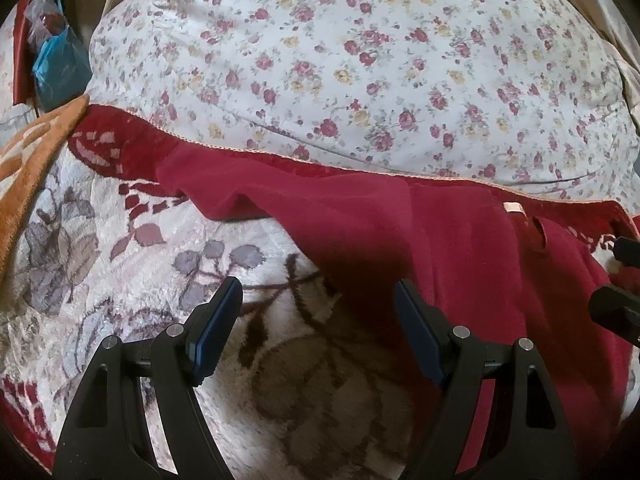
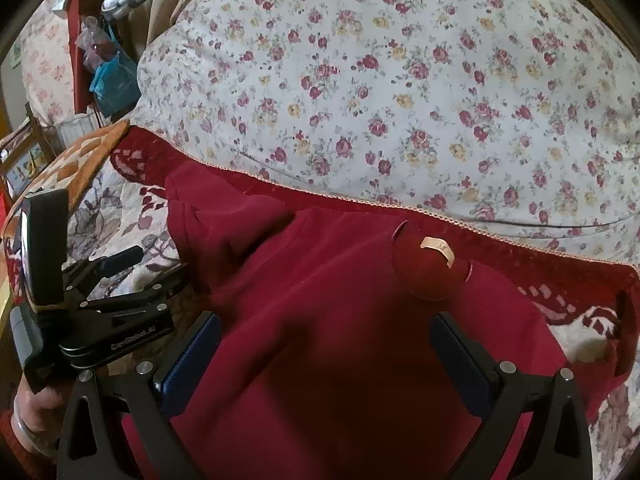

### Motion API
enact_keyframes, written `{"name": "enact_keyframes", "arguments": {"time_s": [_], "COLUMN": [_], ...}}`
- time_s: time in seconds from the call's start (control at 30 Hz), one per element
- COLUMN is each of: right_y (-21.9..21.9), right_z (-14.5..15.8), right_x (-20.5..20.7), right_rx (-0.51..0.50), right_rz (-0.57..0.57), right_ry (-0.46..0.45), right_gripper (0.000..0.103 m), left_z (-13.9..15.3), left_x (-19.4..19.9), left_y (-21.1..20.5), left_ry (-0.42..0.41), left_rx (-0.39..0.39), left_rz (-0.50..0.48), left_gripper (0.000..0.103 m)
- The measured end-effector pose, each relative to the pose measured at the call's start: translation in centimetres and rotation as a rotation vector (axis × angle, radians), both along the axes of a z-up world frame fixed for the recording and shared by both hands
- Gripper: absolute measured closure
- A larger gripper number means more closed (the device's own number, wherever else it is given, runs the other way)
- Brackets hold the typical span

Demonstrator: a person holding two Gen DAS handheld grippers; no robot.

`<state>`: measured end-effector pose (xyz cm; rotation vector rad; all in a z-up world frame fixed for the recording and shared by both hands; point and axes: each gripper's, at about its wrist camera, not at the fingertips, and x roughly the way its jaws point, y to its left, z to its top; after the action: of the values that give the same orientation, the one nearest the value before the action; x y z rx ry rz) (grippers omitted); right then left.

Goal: Fold small clothes

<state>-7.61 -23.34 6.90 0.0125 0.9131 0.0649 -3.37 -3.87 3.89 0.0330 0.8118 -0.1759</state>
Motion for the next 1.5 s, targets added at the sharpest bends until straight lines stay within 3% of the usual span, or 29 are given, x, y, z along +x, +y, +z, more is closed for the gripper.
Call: {"name": "enact_keyframes", "arguments": {"time_s": [0.43, 1.1, 1.5], "right_y": [0.2, 1.6, 0.6], "right_z": [-2.0, -2.2, -3.6], "right_x": [1.2, 2.3, 2.6], "right_rx": [0.022, -0.004, -0.010], "right_rz": [-0.027, -0.010, -0.082], "right_ry": [0.029, 0.036, 0.064], "right_gripper": [0.000, 0.000, 0.000], "left_z": [-0.2, -0.3, -0.3], "left_x": [0.7, 1.0, 1.0], "left_y": [0.3, 0.8, 0.8], "left_ry": [0.005, 0.013, 0.012], "left_rx": [0.002, 0.003, 0.008], "left_rz": [0.011, 0.039, 0.037], "left_gripper": [0.025, 0.025, 0.025]}}
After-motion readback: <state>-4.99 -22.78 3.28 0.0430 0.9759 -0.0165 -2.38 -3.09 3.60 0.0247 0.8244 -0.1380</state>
